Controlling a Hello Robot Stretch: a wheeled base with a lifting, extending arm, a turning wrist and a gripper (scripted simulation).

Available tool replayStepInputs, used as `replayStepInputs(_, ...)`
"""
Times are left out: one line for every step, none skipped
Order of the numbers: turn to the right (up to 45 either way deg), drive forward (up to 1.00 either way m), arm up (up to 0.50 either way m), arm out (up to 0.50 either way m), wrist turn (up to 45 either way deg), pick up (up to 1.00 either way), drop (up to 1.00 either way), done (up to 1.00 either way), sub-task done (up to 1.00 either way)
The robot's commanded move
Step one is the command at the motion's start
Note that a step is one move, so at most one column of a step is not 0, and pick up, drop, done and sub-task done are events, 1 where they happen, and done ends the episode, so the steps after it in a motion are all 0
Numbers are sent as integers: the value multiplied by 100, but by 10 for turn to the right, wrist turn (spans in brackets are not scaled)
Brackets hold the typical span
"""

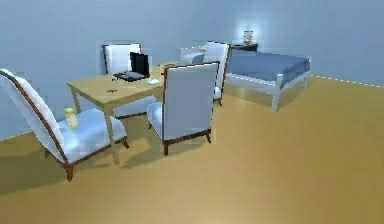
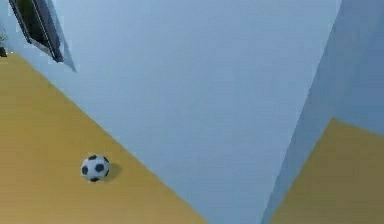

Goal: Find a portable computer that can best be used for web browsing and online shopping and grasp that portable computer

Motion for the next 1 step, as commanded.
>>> replayStepInputs(0, 45, 0, 0, 0, 0, 0, 0, 0)
